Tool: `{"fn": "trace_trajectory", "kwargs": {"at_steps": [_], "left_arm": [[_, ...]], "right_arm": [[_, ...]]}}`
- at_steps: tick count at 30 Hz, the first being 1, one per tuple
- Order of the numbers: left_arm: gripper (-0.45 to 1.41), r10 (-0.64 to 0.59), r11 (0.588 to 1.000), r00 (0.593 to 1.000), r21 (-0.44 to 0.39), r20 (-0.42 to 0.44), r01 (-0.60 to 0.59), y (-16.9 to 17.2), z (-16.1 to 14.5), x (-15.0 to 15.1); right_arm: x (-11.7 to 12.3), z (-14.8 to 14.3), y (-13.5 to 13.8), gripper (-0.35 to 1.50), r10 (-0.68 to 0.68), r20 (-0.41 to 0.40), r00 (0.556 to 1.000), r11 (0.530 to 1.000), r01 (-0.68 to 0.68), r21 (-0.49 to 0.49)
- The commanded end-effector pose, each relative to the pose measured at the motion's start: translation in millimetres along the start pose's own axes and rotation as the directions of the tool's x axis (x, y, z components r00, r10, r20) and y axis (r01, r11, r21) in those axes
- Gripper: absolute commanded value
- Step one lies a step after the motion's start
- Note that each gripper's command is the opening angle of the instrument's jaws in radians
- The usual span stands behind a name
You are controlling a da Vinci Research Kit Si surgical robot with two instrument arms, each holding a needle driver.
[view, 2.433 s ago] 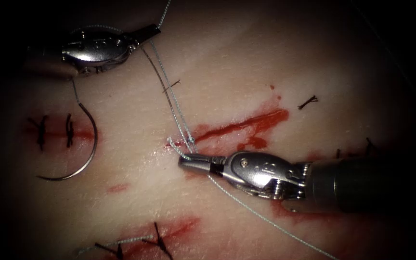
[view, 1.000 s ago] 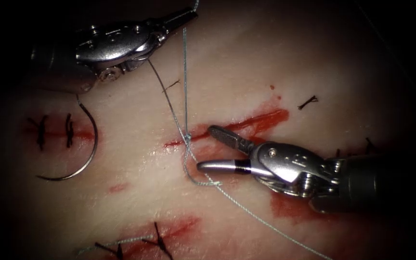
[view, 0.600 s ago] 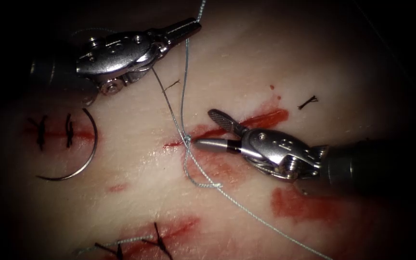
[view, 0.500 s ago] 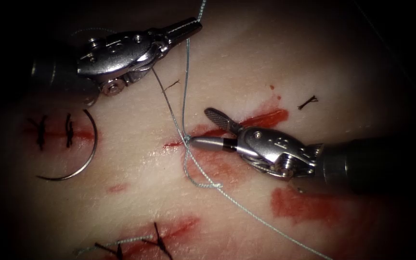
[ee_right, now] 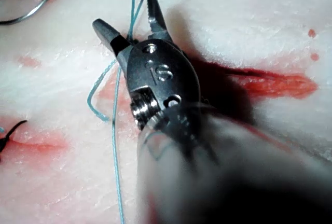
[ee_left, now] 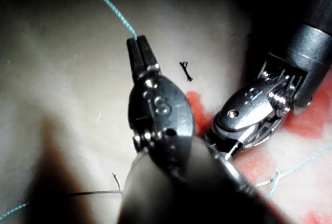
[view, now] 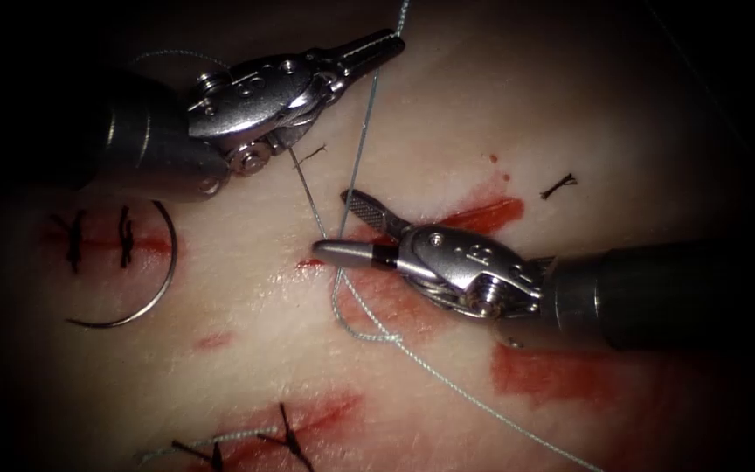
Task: Wound Closure
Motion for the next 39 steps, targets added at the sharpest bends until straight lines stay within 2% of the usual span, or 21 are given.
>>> {"fn": "trace_trajectory", "kwargs": {"at_steps": [1,15,24,39], "left_arm": [[-0.45,0.000,1.000,1.000,-0.003,0.000,0.000,0.0,0.4,-0.5],[-0.45,-0.003,1.000,1.000,-0.017,-0.001,0.003,0.2,0.4,-0.3],[-0.45,-0.005,1.000,1.000,-0.019,-0.003,0.005,0.1,0.3,-0.2],[-0.45,-0.005,1.000,1.000,-0.022,-0.003,0.005,0.3,0.2,-0.2]], "right_arm": [[-0.3,1.3,-0.3,1.35,0.000,-0.002,1.000,1.000,0.000,0.000],[-0.4,3.6,-0.2,1.33,0.000,-0.010,1.000,1.000,0.000,-0.011],[-1.4,5.1,-0.9,1.26,-0.006,-0.020,1.000,1.000,0.005,-0.009],[-1.3,5.4,-0.8,1.21,-0.003,-0.036,0.999,1.000,0.003,-0.010]]}}
